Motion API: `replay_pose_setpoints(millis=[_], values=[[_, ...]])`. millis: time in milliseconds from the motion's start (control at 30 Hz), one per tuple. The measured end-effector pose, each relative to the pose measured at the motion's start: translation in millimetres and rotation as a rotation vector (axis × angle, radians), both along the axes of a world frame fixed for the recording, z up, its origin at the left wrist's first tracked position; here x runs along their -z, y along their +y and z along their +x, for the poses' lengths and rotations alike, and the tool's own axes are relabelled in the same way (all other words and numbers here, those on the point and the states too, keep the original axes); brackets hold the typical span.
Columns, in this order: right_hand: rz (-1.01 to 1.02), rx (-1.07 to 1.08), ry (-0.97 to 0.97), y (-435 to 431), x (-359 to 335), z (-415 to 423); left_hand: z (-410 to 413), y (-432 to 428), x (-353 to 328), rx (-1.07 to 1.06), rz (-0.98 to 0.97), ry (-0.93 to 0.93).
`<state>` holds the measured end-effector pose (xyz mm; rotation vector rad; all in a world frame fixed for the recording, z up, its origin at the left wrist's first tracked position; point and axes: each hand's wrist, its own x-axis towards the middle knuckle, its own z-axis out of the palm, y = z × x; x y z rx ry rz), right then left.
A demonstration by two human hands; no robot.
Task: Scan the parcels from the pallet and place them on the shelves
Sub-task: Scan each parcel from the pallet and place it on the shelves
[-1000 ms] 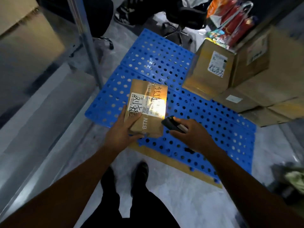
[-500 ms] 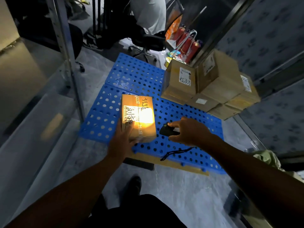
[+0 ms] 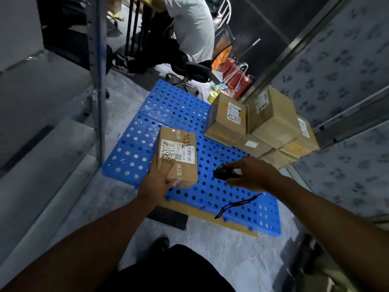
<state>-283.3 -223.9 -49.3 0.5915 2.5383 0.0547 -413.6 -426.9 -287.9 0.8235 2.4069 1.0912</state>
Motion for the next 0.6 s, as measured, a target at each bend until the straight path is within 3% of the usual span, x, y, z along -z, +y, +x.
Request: replay_pose_setpoints(millis=[133, 400, 600], values=[[-0.097, 0.005, 0.034, 4, 15, -7, -2, -2, 0, 0.015, 0.008, -0.009], [-0.396, 0.313, 0.264, 24, 120, -10, 5, -16, 1, -0.036, 0.123, -0.042], [-0.663, 0.280, 0.359, 32, 180, -7, 23, -42, -5, -0.138, 0.183, -0.066]])
